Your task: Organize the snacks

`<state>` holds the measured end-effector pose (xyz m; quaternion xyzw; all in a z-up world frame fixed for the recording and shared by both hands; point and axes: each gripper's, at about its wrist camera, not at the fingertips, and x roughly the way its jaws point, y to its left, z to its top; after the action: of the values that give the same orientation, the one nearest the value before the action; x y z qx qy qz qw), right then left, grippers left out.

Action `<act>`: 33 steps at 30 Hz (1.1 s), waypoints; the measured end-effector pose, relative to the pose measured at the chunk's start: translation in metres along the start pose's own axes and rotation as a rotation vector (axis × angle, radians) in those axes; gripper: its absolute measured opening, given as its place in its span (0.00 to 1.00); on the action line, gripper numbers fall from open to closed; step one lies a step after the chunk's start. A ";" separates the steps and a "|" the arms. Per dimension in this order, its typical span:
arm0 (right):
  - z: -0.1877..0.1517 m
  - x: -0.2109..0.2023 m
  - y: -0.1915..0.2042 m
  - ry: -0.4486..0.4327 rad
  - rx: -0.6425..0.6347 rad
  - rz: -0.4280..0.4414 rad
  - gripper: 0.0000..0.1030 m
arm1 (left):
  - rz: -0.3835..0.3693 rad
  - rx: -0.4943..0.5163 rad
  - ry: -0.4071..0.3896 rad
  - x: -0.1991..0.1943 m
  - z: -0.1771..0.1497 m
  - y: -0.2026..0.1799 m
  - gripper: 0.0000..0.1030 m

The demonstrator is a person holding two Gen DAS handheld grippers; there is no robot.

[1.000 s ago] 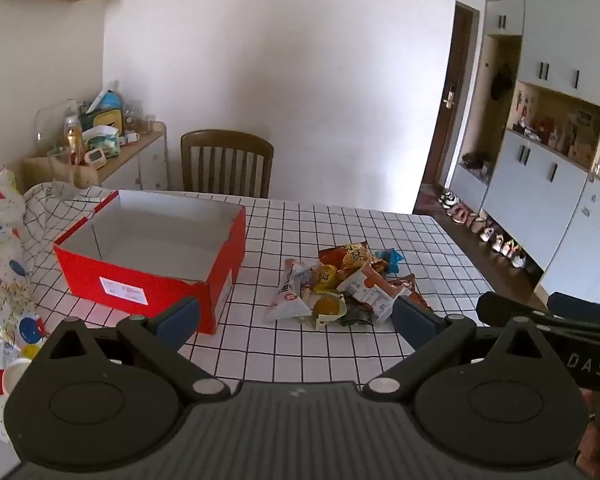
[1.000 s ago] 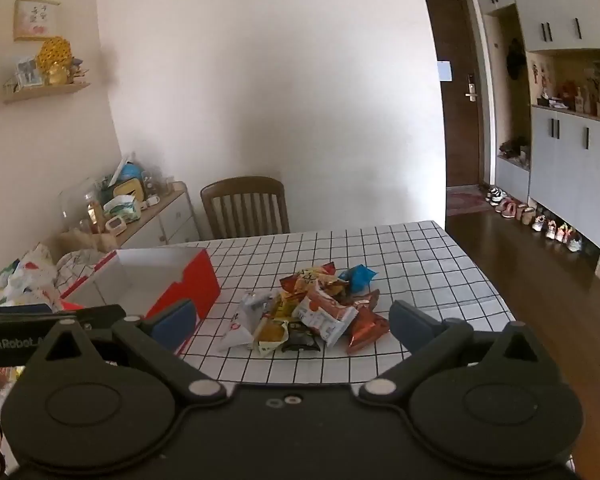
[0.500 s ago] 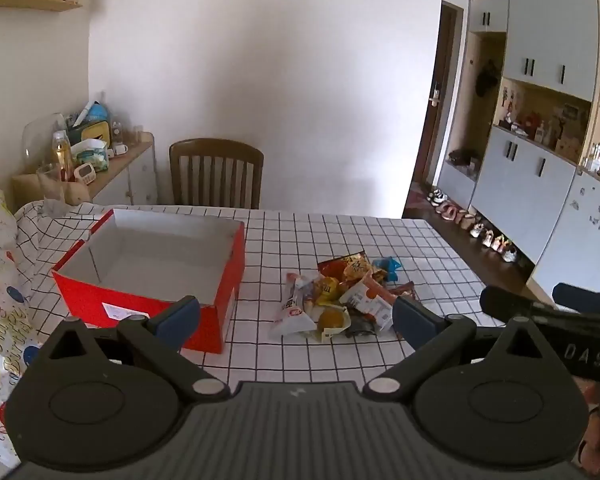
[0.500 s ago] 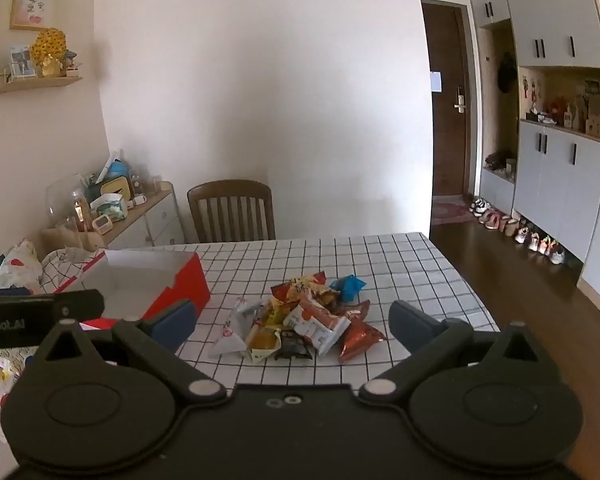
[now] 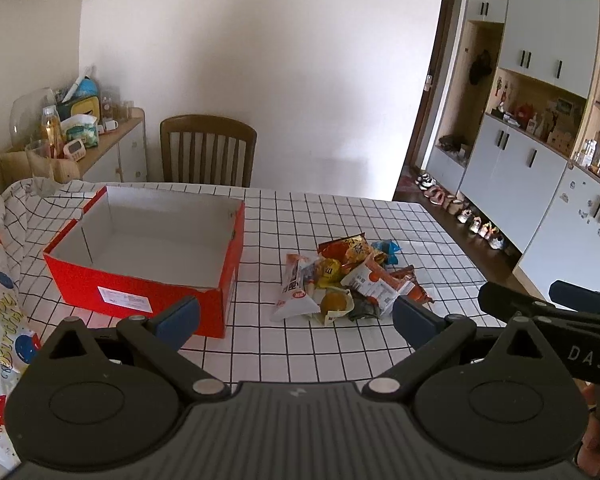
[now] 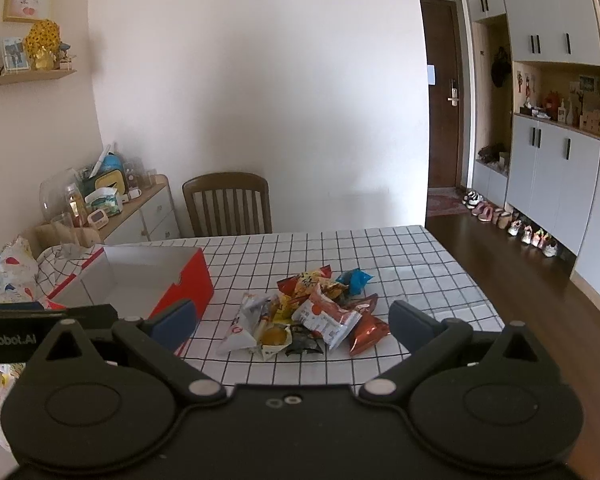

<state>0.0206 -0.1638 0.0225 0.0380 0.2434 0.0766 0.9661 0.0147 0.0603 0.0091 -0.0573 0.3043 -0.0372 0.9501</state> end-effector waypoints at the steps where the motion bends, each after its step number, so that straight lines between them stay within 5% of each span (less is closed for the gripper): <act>1: 0.000 0.001 0.002 0.001 0.000 0.000 1.00 | -0.002 0.000 0.002 0.000 0.000 0.001 1.00; 33: 0.004 0.017 0.035 0.031 0.045 -0.088 0.99 | -0.080 0.026 0.039 0.020 0.014 0.036 1.00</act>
<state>0.0329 -0.1270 0.0215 0.0476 0.2615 0.0293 0.9636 0.0403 0.0951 0.0036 -0.0565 0.3195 -0.0800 0.9425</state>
